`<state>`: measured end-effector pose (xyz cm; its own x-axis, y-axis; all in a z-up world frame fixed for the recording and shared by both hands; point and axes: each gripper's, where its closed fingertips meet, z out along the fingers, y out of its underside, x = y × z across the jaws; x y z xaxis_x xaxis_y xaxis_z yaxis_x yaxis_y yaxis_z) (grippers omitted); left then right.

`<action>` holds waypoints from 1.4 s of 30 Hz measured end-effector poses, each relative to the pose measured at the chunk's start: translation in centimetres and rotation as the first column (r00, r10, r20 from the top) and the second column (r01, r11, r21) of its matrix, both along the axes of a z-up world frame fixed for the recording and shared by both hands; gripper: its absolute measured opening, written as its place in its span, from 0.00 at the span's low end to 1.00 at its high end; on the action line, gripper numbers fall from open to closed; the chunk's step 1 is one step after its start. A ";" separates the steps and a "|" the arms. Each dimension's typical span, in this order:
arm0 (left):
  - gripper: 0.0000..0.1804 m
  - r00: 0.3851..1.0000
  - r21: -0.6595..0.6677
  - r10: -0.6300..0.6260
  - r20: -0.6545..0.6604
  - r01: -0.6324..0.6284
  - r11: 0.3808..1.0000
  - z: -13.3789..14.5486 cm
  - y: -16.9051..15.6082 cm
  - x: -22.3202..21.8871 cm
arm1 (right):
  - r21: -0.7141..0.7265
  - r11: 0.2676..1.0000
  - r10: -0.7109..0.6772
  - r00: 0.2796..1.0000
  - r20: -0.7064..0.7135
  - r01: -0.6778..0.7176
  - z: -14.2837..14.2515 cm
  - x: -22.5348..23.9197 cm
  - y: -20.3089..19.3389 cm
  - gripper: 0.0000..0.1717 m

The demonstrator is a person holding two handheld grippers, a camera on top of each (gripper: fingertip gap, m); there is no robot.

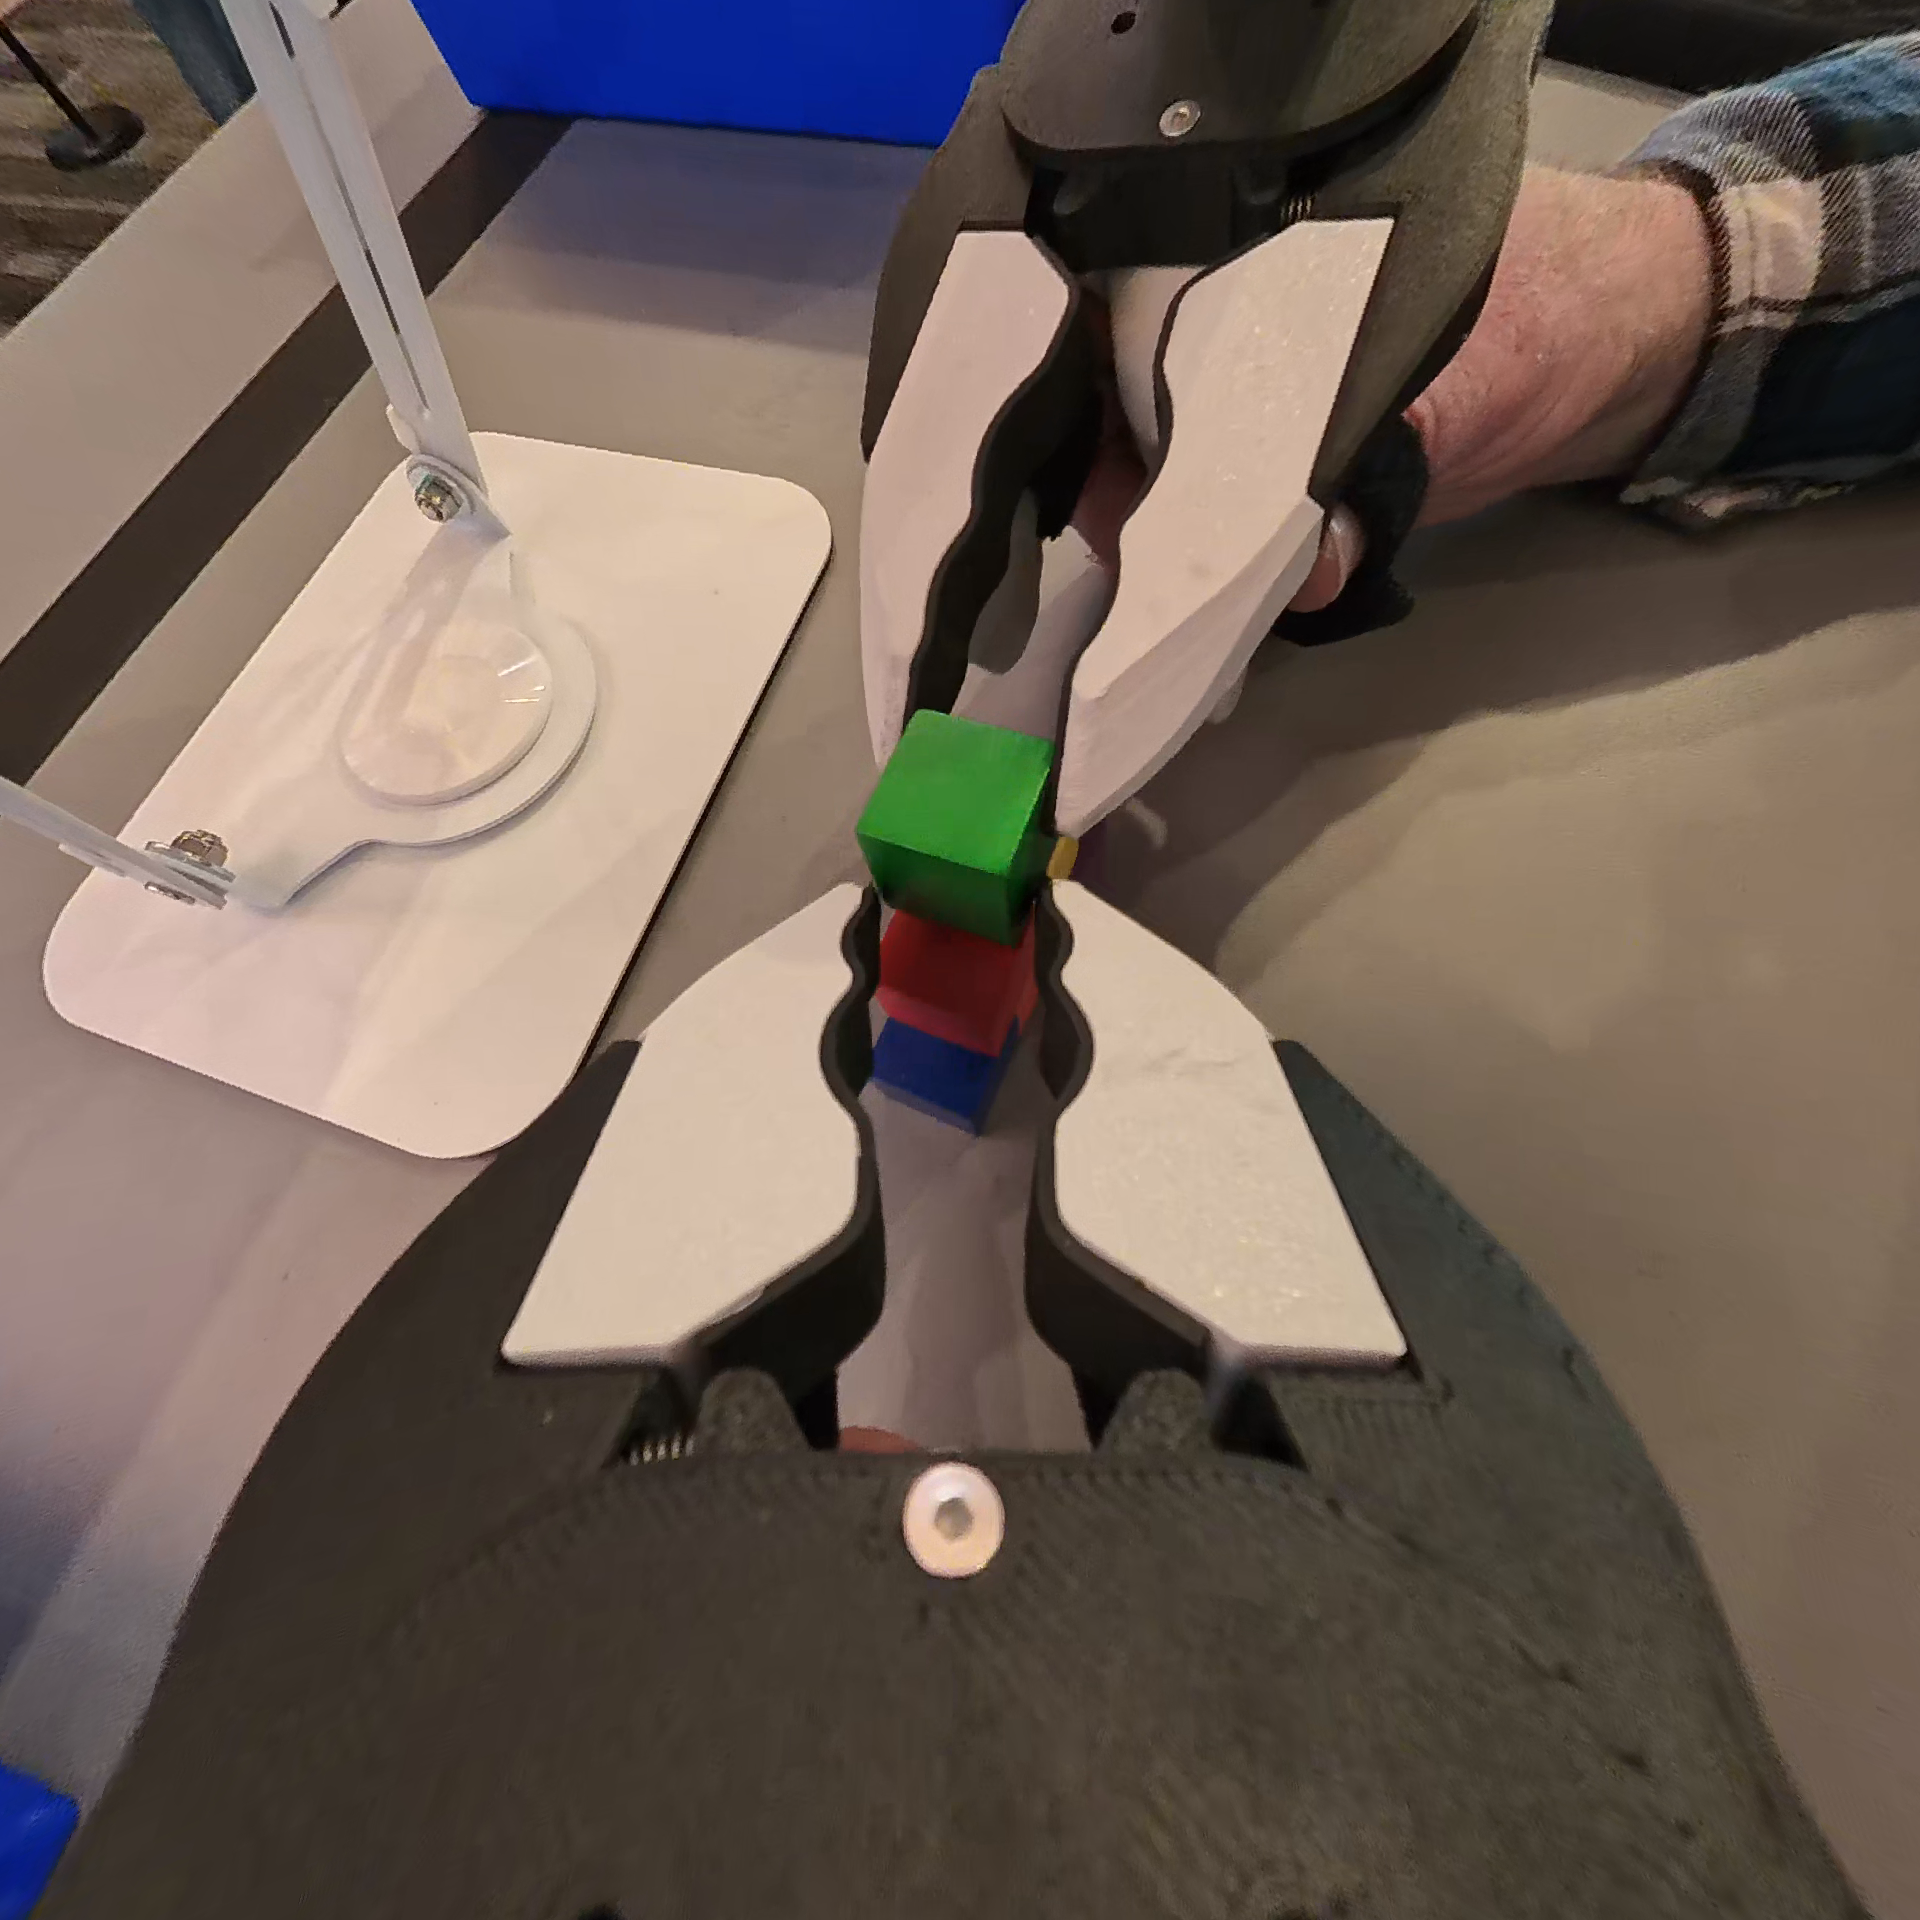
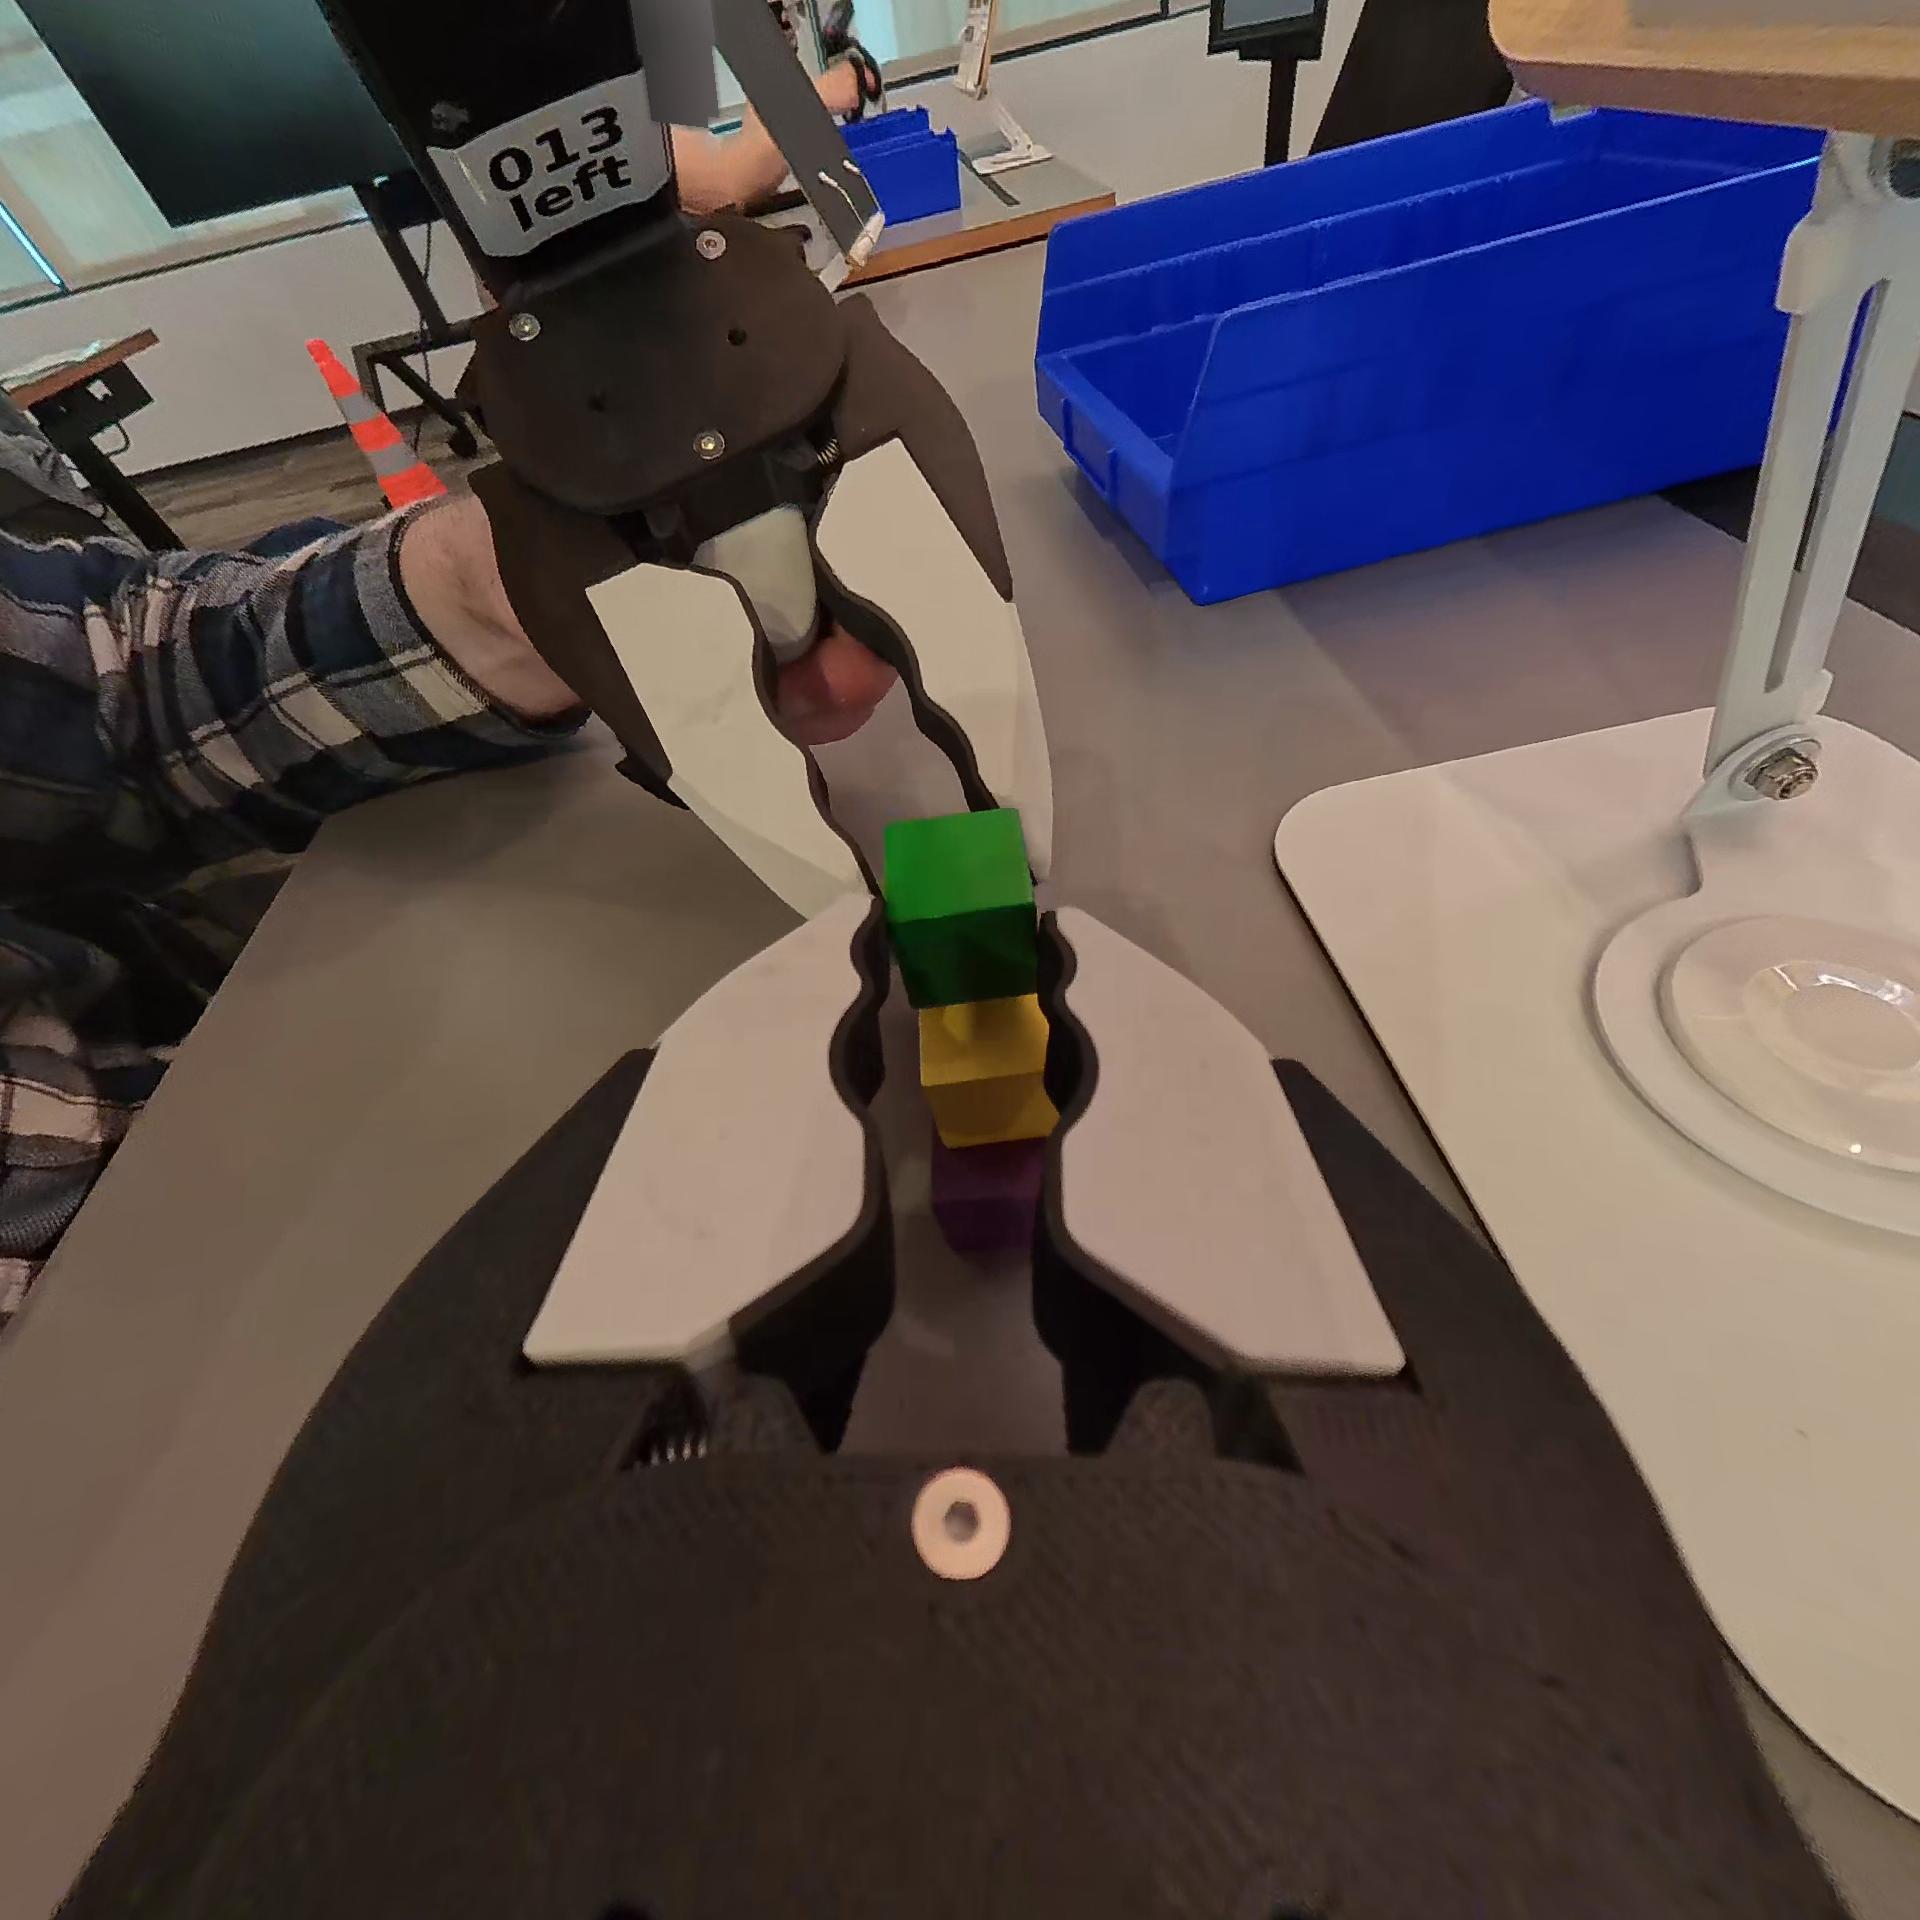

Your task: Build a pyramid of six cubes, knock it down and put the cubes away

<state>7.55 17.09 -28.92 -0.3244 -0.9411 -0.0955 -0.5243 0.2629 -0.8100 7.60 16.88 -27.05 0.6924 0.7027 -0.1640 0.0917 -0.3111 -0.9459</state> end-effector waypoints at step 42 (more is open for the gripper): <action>0.17 0.996 -0.037 0.060 0.073 -0.057 0.998 1.2 1.4 -1.5 | 0.046 0.997 -0.059 0.996 -0.064 0.062 1.1 2.5 -0.4 0.20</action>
<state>6.04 18.49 -27.73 -0.2618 -0.9615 -0.0835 -0.4765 0.2040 -0.8552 10.06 16.48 -25.94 0.7232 0.6679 -0.1757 0.0141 -0.2687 -0.9631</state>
